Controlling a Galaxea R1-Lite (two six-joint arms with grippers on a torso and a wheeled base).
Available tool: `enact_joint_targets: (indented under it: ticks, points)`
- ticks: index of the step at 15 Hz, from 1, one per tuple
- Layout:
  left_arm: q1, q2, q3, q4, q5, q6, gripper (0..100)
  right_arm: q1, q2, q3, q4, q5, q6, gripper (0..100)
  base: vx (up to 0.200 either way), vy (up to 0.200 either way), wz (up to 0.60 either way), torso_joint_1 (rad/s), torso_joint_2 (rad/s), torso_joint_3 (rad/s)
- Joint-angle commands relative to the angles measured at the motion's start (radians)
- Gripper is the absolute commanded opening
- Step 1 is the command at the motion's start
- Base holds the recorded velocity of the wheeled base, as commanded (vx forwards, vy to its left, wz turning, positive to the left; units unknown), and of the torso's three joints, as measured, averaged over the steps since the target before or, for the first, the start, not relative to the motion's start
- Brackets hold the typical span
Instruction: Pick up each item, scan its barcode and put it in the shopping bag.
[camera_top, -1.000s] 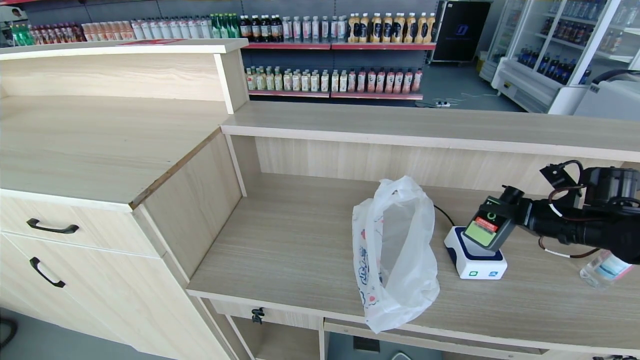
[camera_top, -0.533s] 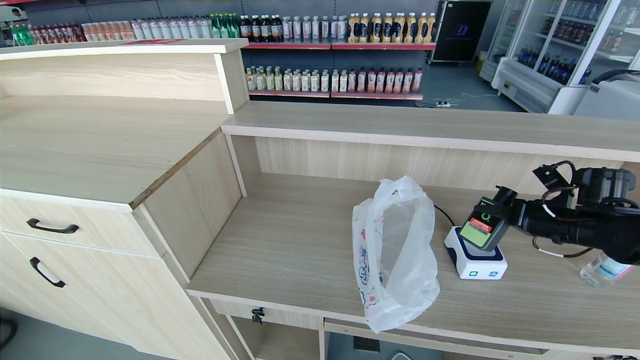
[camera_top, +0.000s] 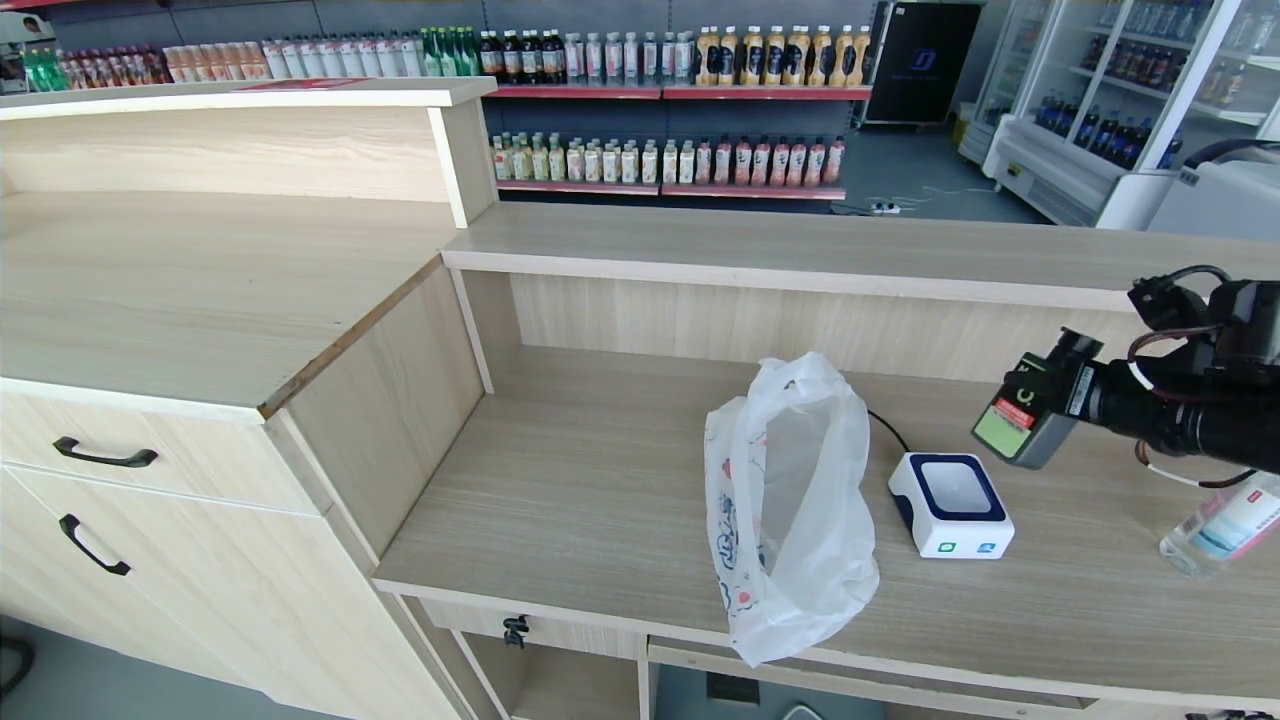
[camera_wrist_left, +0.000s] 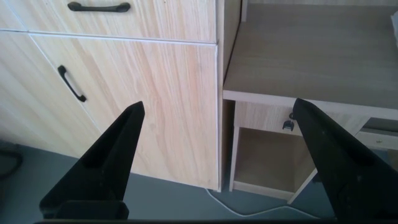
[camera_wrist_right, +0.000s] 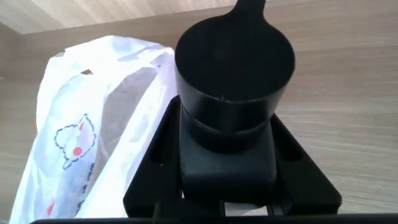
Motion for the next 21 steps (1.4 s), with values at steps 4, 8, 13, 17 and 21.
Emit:
enact_joint_targets:
  ticks: [4, 8, 13, 17, 21]
  points:
    - [0.0, 0.0, 0.0, 0.0, 0.0, 0.0, 100, 0.054, -0.252, 0.07, 0.148, -0.438, -0.351, 0, 0.0, 0.0, 0.0, 0.0, 0.0, 0.0]
    - [0.0, 0.0, 0.0, 0.0, 0.0, 0.0, 100, 0.107, -0.278, 0.102, 0.097, -0.44, -0.351, 0, 0.0, 0.0, 0.3, 0.0, 0.0, 0.0]
    - [0.0, 0.0, 0.0, 0.0, 0.0, 0.0, 100, 0.231, -0.185, 0.042, 0.016, -0.515, -0.343, 0, 0.0, 0.0, 0.6, 0.002, 0.0, 0.005]
    - [0.0, 0.0, 0.0, 0.0, 0.0, 0.0, 100, 0.229, 0.015, 0.062, -0.114, -0.511, -0.334, 0, 0.0, 0.0, 0.0, 0.0, 0.0, 0.0]
    - [0.0, 0.0, 0.0, 0.0, 0.0, 0.0, 100, 0.205, 0.144, 0.07, -0.223, -0.511, -0.334, 0, 0.0, 0.0, 0.0, 0.0, 0.0, 0.0]
